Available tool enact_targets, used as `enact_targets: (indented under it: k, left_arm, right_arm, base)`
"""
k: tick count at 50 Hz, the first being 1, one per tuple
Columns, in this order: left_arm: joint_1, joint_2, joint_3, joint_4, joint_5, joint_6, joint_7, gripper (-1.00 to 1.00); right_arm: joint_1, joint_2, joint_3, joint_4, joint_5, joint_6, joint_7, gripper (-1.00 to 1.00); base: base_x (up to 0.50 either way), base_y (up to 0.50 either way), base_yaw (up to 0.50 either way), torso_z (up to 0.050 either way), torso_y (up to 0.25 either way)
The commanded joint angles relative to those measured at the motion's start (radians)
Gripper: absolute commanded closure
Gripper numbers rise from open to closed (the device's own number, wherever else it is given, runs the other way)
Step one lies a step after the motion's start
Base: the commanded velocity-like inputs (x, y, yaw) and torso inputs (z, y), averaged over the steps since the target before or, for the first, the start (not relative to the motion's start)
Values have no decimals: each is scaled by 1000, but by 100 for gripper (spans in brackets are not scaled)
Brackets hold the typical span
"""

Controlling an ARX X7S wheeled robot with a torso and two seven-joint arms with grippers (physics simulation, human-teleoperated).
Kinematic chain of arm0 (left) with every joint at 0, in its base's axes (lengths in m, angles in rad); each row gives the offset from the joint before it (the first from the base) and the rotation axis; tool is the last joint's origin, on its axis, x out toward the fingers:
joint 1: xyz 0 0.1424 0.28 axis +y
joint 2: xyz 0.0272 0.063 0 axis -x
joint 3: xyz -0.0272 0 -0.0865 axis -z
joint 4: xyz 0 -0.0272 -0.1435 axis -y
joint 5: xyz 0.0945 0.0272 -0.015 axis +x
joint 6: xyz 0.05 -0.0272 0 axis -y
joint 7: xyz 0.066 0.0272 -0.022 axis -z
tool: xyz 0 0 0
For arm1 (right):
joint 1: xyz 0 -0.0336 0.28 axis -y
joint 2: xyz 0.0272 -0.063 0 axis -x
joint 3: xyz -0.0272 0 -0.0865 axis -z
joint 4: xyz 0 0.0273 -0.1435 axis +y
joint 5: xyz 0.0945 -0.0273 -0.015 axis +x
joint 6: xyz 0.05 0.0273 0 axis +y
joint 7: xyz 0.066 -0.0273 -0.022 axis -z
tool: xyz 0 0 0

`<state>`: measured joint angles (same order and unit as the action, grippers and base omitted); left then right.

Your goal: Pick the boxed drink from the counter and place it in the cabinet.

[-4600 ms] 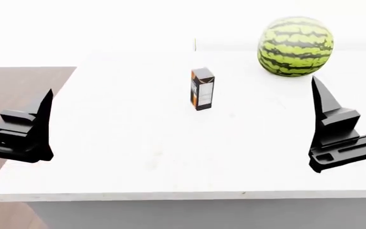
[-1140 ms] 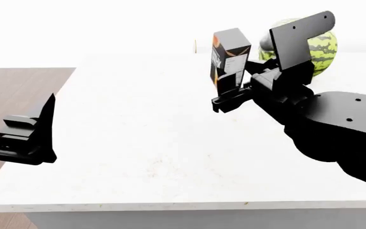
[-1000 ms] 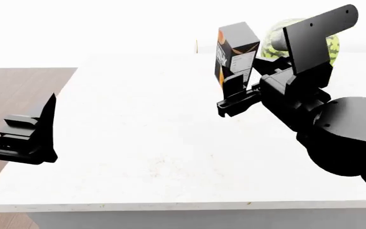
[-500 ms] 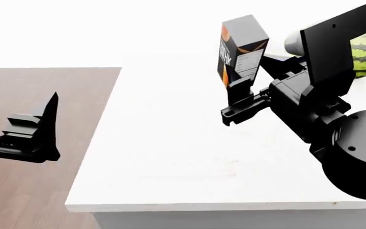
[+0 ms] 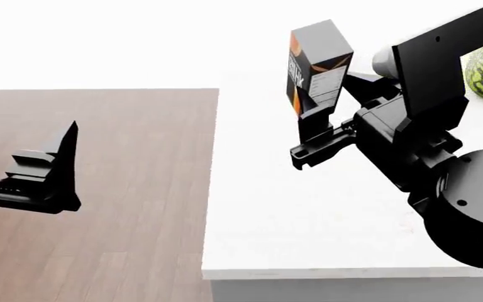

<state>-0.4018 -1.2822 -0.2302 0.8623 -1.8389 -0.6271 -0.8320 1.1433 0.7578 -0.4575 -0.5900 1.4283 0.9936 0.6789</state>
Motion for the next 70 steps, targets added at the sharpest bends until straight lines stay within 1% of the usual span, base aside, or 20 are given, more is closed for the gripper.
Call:
enact_targets:
  k: [1,7,18,27,38,52,61,70]
  left_arm:
    - [-9,8,12,0,7,-4,0,-100]
    - [-27,12,33,-4,13,-4,0,-100]
    - [15,18,-28,3,3,-12,1,-100]
    - [2,26,-9,-3,15,-14,6,-100]
    - [10,30,-21,-2,17,-20,10,-100]
    - [2,44,-3,-10,35,-26,18,-100]
    - [11,48,-17,-8,35,-29,18,-100]
    - [-9,51,4,-8,37,-28,17,-100]
  right_arm:
    - [5,4,9,-9,-36,0,-8,100]
    - [3,6,6,-9,-45,-2,-10,100]
    - [20,4,2,-19,-29,8,5,100]
    - [12,10,1,-22,-39,2,-1,100]
    - [16,18,6,-42,-10,5,25,100]
    - [20,17,-1,-46,-4,7,35,100]
    - [28,19,-5,-50,3,12,43,100]
    - [27,26,-5,-54,0,9,41,100]
  base:
    - [500,-6,0,0,0]
    - [500,-14,0,0,0]
    - [500,-14,0,0,1]
    - [500,-17,0,0,1]
    - [491,-87,0,1,0]
    - [424,-257,0,0,1]
    - [351,-356,0,0,1]
    - [348,-359,0,0,2]
